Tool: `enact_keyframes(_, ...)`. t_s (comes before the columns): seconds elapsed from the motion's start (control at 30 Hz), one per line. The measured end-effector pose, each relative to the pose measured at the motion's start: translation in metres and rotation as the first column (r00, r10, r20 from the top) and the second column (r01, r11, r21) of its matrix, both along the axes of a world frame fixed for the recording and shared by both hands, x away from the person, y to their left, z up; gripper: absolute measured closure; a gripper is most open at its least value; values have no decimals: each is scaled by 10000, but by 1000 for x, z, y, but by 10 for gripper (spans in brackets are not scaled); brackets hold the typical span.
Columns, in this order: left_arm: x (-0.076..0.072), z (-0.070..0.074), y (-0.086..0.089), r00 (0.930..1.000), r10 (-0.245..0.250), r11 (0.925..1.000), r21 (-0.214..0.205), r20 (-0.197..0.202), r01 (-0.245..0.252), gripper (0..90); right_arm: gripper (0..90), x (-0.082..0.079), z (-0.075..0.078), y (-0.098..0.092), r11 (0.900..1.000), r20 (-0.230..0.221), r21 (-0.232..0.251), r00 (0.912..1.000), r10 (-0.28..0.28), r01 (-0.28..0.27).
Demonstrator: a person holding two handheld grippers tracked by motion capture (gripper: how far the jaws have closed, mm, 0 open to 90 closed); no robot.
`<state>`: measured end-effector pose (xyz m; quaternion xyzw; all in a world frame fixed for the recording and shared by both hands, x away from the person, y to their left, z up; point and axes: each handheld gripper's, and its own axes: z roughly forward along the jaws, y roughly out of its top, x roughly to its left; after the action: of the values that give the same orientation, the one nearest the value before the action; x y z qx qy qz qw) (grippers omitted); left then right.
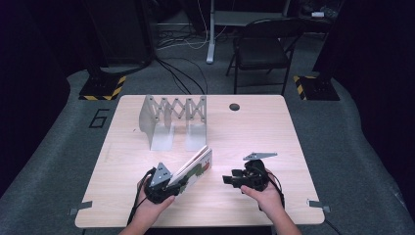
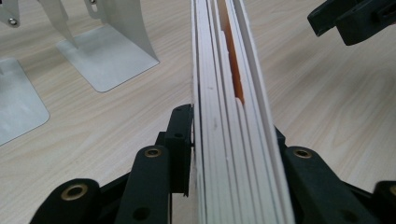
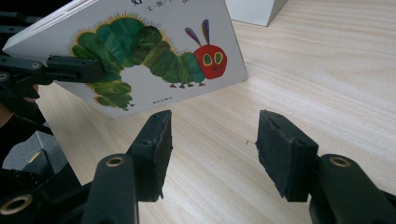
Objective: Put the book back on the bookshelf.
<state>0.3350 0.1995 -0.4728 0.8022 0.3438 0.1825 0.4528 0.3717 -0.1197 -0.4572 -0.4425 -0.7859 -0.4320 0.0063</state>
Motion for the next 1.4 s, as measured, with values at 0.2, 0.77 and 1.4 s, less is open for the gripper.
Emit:
enact_keyframes(0.2, 2, -1, -1, 9999, -98, 9999, 110, -78, 99, 671, 451, 0, 0, -1, 10000, -9, -21, 10000, -49, 49)
enact_keyframes(0.77, 5, -7, -8, 10000, 12, 9992, 392, -4, -12, 667, 451, -1, -1, -1, 10000, 30, -55, 10000, -36, 36)
enact_keyframes(1.4, 3, -6, -10, 10000, 7, 9990, 445, -98, -2, 742, 451, 0, -2, -2, 10000, 49, -21, 10000, -28, 29)
